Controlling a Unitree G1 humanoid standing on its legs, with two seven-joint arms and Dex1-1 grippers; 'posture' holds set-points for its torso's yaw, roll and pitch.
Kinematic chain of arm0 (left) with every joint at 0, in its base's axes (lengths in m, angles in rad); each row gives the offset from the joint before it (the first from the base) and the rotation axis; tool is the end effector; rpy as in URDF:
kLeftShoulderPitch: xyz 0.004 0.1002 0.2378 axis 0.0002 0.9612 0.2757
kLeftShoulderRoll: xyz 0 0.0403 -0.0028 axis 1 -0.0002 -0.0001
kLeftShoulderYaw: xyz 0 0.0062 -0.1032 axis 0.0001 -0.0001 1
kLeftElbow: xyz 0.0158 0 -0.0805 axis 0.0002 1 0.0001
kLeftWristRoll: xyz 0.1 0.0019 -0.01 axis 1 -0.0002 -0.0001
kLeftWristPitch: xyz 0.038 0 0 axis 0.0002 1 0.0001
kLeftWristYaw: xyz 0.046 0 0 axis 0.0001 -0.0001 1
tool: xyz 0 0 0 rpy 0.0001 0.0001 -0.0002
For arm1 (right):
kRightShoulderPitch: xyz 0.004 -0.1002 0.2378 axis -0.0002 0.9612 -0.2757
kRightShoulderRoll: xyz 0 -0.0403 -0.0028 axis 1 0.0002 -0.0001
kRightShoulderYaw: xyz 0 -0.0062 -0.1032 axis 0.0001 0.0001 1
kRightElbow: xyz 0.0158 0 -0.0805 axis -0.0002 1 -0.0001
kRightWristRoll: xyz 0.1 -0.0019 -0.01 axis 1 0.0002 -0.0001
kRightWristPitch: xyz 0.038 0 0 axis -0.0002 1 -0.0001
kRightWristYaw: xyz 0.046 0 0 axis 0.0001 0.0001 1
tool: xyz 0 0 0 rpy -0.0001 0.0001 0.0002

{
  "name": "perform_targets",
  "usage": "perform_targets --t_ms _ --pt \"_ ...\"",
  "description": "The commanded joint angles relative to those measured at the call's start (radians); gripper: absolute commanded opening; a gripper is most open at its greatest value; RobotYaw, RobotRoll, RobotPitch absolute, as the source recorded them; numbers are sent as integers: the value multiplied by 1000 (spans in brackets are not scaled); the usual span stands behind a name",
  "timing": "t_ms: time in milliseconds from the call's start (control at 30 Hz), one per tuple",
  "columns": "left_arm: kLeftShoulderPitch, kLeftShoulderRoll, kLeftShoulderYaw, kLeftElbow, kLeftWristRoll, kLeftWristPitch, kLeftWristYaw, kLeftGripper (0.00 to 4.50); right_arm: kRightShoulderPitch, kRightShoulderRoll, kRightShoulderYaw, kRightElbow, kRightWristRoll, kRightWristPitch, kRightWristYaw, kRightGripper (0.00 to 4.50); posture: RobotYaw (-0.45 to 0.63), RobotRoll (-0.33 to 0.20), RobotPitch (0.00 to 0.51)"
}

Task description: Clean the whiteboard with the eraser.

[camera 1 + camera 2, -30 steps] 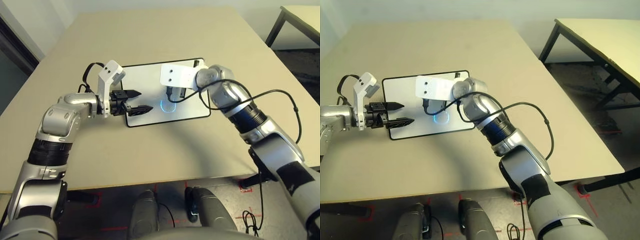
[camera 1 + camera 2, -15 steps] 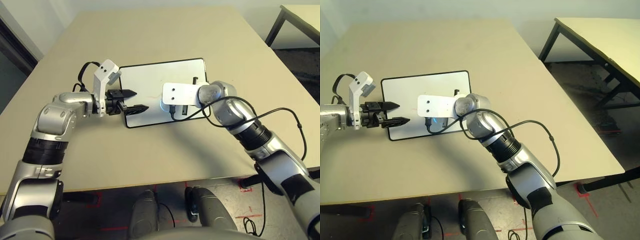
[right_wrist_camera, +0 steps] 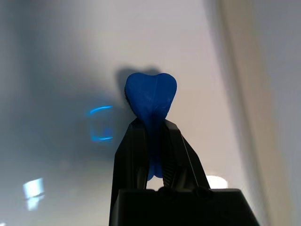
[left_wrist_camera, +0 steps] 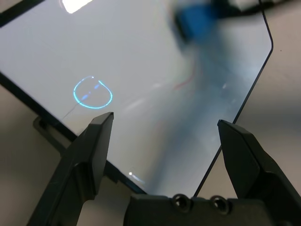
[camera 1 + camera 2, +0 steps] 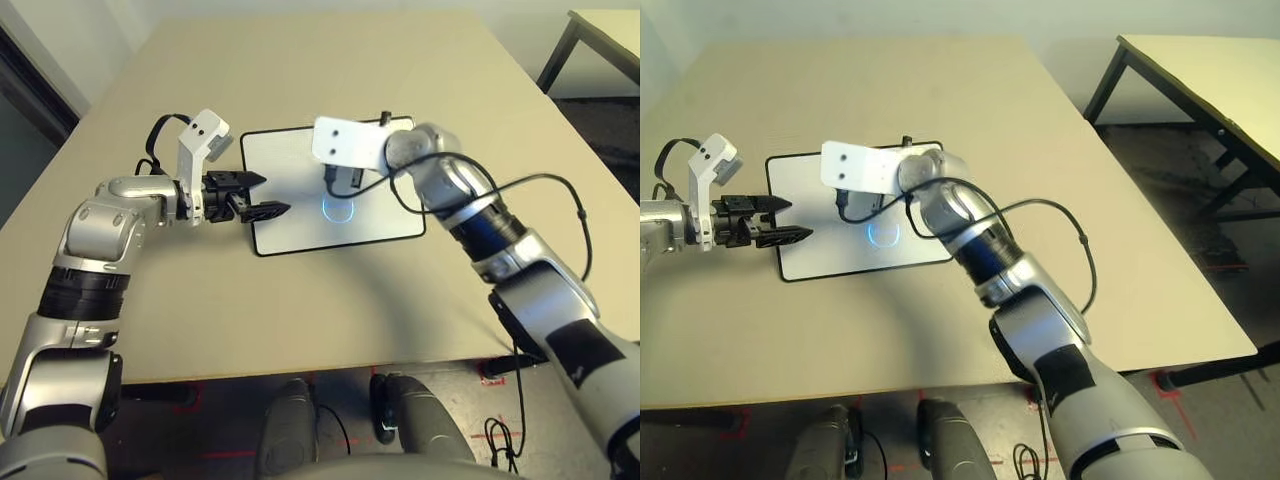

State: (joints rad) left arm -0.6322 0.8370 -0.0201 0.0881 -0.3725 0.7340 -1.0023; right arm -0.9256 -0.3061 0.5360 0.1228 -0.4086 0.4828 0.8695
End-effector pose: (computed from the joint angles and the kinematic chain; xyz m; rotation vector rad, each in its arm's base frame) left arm 0.2815 0.2706 0.2160 0.2849 0.3553 -0.8254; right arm 0.3056 -0.0687 0.2117 -1.1075 0.0613 0.9685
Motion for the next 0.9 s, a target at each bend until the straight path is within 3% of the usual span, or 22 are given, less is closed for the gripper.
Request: perform_targets --t_ms 33,300,433,567,733,900 --pt "0 4 2 7 9 -4 -3 4500 24 -12 35 -24 -18 34 32 312 -16 0 142" --pt "0 -3 1 12 14 -6 -5 4500 -183 61 -40 279 4 -51 -100 312 -21 0 147" --pt "3 -8 1 9 14 -4 -4 4500 -211 72 -49 334 10 -82 -118 312 -20 0 146" --pt "7 -9 4 3 12 0 -2 4500 -151 60 -26 241 6 -60 -76 303 -18 0 148" --pt "10 -7 6 -2 12 3 -3 4500 25 4 42 -36 -10 34 34 302 -18 0 151" --pt "8 -8 3 1 14 2 -6 4500 9 9 38 -15 -18 46 28 302 -23 0 153"
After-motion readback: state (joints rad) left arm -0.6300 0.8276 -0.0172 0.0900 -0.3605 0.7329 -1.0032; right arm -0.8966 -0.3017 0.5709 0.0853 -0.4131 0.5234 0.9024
